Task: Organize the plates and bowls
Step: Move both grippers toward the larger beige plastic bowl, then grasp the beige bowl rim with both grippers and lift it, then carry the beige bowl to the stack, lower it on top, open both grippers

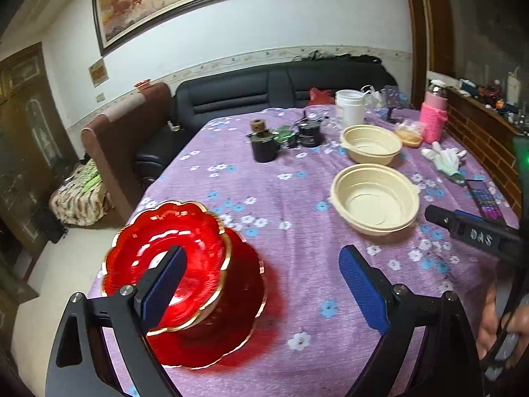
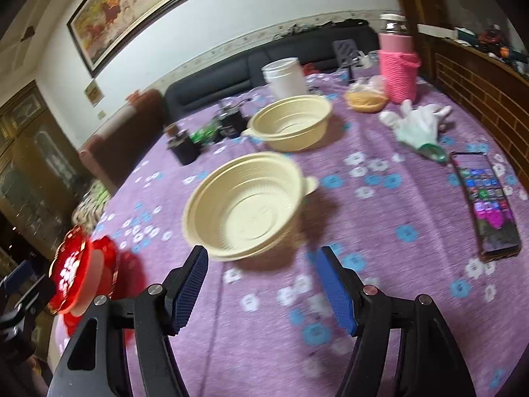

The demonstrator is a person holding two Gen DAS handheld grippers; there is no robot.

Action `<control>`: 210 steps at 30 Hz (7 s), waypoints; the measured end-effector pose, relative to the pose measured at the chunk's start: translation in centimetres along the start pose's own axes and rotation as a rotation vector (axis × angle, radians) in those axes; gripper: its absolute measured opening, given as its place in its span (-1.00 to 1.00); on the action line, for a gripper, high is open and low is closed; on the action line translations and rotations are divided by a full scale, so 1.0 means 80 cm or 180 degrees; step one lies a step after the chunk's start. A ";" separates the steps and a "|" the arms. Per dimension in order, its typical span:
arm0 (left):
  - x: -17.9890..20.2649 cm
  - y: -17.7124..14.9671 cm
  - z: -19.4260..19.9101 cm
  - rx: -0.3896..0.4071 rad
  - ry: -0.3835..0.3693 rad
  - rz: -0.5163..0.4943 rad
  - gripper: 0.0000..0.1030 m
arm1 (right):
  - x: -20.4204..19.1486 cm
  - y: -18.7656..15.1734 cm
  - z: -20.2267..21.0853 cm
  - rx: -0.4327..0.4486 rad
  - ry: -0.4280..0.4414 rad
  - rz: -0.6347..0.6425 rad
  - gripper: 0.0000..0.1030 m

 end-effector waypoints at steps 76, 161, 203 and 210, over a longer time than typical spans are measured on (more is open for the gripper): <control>0.179 0.013 -0.215 -0.1241 -0.0849 0.0650 -0.28 | 0.035 0.026 -0.103 -0.0303 0.0030 -0.0053 -0.56; -0.234 -0.045 -0.099 -0.0537 -0.0143 0.1537 -0.26 | -0.347 -0.061 -0.143 -0.0694 0.0790 0.1051 -0.54; -0.255 -0.045 -0.044 -0.0312 0.0107 0.1630 0.52 | -0.341 -0.055 -0.113 -0.0441 0.0608 0.1216 0.35; -0.230 -0.037 -0.022 -0.0238 0.0099 0.1449 0.53 | -0.332 -0.053 -0.086 -0.0349 0.0639 0.1198 0.41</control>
Point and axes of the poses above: each gripper's, at about its wrist camera, not at the fingertips, and z roughly against the way its jaws point, x to its right, y to its top, the point moved 6 cm from there along -z, roughly the way its jaws point, and after that the axes turned 11 degrees about y, right-handed, at the moved point
